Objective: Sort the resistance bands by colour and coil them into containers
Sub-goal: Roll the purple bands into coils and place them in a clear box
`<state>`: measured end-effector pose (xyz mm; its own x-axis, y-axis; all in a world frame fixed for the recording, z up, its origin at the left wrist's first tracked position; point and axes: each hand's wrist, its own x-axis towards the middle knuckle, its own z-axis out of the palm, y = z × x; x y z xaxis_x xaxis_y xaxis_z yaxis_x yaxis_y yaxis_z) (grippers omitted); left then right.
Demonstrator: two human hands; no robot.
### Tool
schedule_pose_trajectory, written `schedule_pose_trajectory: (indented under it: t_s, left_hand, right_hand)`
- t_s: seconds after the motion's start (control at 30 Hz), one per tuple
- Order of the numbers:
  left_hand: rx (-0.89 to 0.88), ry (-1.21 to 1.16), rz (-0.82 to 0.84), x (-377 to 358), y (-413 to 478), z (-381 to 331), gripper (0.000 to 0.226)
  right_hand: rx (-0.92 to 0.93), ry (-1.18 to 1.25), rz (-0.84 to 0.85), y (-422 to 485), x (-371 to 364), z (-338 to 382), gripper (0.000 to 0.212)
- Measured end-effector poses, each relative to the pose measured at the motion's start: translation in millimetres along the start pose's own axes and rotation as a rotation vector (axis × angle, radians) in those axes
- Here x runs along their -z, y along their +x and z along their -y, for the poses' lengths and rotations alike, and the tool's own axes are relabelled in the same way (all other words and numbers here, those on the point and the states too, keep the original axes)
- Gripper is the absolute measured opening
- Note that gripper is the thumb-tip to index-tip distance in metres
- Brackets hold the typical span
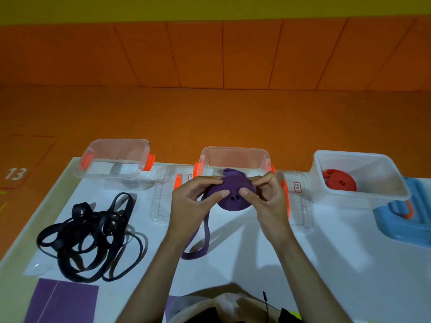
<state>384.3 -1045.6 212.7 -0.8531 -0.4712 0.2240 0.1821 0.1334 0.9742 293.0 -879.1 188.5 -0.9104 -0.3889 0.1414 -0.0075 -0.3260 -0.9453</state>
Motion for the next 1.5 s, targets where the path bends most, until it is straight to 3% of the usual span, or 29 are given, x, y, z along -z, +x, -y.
schedule_pose_trajectory:
  t_s: [0.1,0.27,0.5,0.63,0.8,1.07,1.3,1.5]
  left_hand:
    - [0.006,0.019,0.036,2,-1,2,0.036]
    - [-0.011,0.012,0.047,4,5,1,0.036]
    - [0.004,-0.020,0.056,3,4,3,0.042]
    - [0.012,0.042,0.089,9,5,4,0.042]
    - [0.031,0.028,0.009,1,1,4,0.038]
    - [0.012,0.083,0.066,9,0,1,0.047]
    - [0.016,-0.003,0.049,2,-2,-6,0.046]
    - [-0.016,-0.001,-0.017,6,3,-12,0.042]
  right_hand:
    - [0.021,0.011,-0.031,1,0,-1,0.037]
    - [-0.010,0.004,0.063,3,4,-5,0.034]
    - [0.055,-0.045,0.000,5,3,1,0.031]
    - [0.015,-0.029,0.080,2,4,0,0.027]
    - [0.025,-0.047,0.002,0,2,1,0.030]
    - [0.037,-0.032,0.080,0,-2,9,0.033]
    - [0.020,0.002,-0.006,1,-4,9,0.045]
    - [0.032,0.000,0.025,-1,-2,7,0.032]
